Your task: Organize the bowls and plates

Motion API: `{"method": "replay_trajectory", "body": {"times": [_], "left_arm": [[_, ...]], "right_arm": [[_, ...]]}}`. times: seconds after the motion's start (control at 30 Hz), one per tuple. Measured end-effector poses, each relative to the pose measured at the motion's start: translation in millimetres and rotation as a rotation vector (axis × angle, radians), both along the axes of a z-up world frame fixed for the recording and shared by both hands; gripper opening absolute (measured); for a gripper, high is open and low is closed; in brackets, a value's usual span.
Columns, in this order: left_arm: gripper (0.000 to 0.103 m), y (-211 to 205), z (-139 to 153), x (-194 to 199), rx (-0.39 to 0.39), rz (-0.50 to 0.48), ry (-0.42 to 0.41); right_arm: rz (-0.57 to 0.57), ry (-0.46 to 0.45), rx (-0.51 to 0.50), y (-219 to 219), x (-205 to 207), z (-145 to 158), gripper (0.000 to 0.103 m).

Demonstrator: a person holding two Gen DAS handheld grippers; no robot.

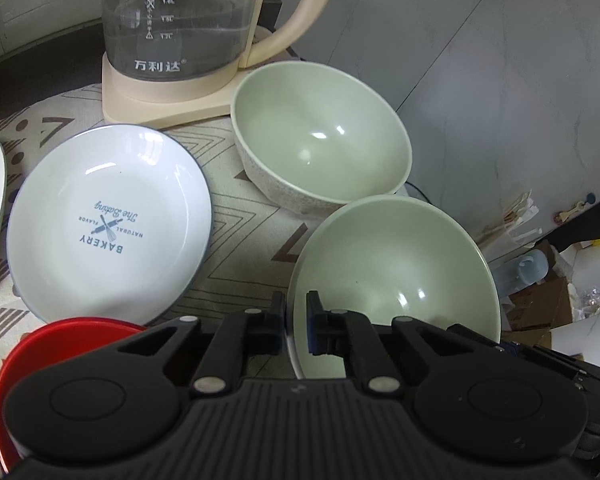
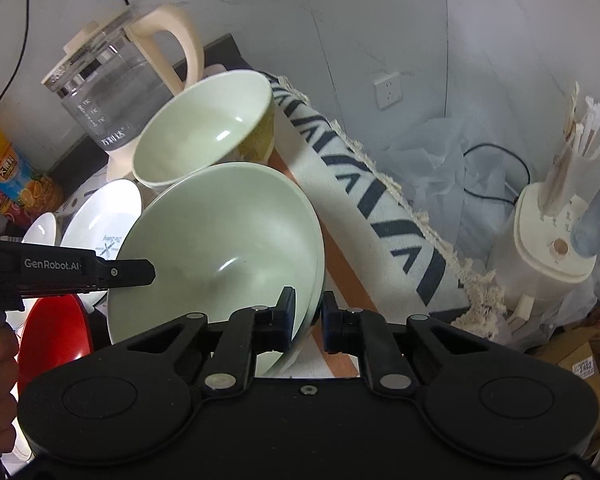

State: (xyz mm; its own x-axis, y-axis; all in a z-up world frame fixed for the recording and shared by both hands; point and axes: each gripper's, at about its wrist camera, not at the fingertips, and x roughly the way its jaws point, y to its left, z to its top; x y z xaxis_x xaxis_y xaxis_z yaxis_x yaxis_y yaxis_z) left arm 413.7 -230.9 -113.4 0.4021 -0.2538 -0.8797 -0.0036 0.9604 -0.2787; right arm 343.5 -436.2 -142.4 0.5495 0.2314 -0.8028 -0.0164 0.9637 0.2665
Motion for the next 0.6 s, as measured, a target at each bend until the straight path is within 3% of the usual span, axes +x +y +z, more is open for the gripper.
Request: {"method": "replay_trajectory", "body": {"times": [0.6], "left_arm": [[0.009, 40, 54, -22, -0.013, 0.027, -0.110]], "right_arm": [[0.009, -0.151, 0.005, 23, -11, 52, 0.014]]}}
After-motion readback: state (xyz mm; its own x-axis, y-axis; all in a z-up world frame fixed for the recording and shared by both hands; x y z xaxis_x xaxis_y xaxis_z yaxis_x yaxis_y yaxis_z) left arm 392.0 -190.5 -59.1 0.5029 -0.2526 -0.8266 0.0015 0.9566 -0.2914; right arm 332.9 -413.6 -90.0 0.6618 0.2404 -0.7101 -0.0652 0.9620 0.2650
